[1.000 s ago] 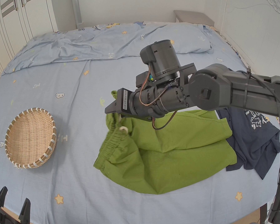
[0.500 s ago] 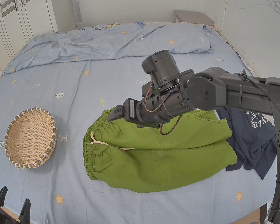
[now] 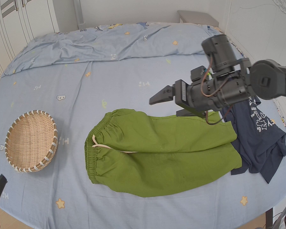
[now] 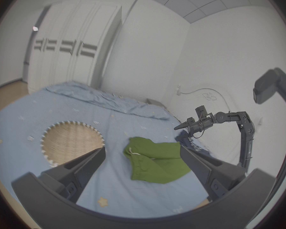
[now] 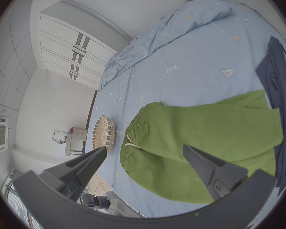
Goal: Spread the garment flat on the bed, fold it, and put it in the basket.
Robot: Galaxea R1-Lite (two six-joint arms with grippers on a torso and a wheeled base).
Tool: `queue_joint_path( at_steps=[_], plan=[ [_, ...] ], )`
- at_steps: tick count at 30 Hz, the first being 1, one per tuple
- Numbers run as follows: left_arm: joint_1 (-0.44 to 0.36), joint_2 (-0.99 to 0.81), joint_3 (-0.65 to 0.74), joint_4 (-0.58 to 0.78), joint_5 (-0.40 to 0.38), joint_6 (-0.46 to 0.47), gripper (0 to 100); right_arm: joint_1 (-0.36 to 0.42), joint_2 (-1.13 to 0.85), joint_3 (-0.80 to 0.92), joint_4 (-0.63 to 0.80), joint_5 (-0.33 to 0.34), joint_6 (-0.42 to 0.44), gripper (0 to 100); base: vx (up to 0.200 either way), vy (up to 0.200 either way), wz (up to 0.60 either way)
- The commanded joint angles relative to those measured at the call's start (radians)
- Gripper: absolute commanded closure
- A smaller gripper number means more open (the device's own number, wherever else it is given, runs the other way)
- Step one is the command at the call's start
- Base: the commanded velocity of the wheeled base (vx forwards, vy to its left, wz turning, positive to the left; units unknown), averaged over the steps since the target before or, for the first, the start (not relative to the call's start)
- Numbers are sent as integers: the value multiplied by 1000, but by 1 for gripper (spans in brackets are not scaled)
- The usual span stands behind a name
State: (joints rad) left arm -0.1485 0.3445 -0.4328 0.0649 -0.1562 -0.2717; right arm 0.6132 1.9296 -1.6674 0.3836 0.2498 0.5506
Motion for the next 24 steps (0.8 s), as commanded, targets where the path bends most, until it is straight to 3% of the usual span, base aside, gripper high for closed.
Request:
queue_joint_path(
  at_steps=[1, 2, 3, 4, 7, 10, 11, 12, 15, 24],
  plan=[
    [-146, 633, 54, -201, -255, -193, 0, -194, -505, 548, -206, 72, -3, 0, 0, 0, 0],
    [-137, 743, 131, -359, -344, -167, 0, -234, -564, 629, -255, 83, -5, 0, 0, 0, 0],
    [-135, 752, 137, -373, -352, -162, 0, -239, -567, 634, -259, 85, -5, 0, 0, 0, 0],
    [-103, 903, 206, -536, -419, -81, 0, -290, -606, 700, -310, 95, -6, 0, 0, 0, 0],
    [-19, 1142, 264, -723, -465, 118, 0, -340, -641, 762, -358, 109, -6, 0, 0, 0, 0],
    [104, 1433, 252, -867, -470, 437, 0, -385, -658, 796, -391, 128, -5, 0, 0, 0, 0],
    [112, 1466, 241, -886, -471, 470, 0, -386, -659, 796, -394, 132, -6, 0, 0, 0, 0],
    [129, 1556, 227, -952, -473, 496, 0, -394, -659, 805, -402, 141, -8, 0, 0, 0, 0],
    [126, 1571, 236, -1031, -496, 422, 0, -391, -655, 811, -404, 146, -8, 0, 0, 0, 0],
    [119, 1604, 229, -1047, -517, 417, 0, -388, -623, 818, -407, 148, -8, 0, 0, 0, 0]
  ],
)
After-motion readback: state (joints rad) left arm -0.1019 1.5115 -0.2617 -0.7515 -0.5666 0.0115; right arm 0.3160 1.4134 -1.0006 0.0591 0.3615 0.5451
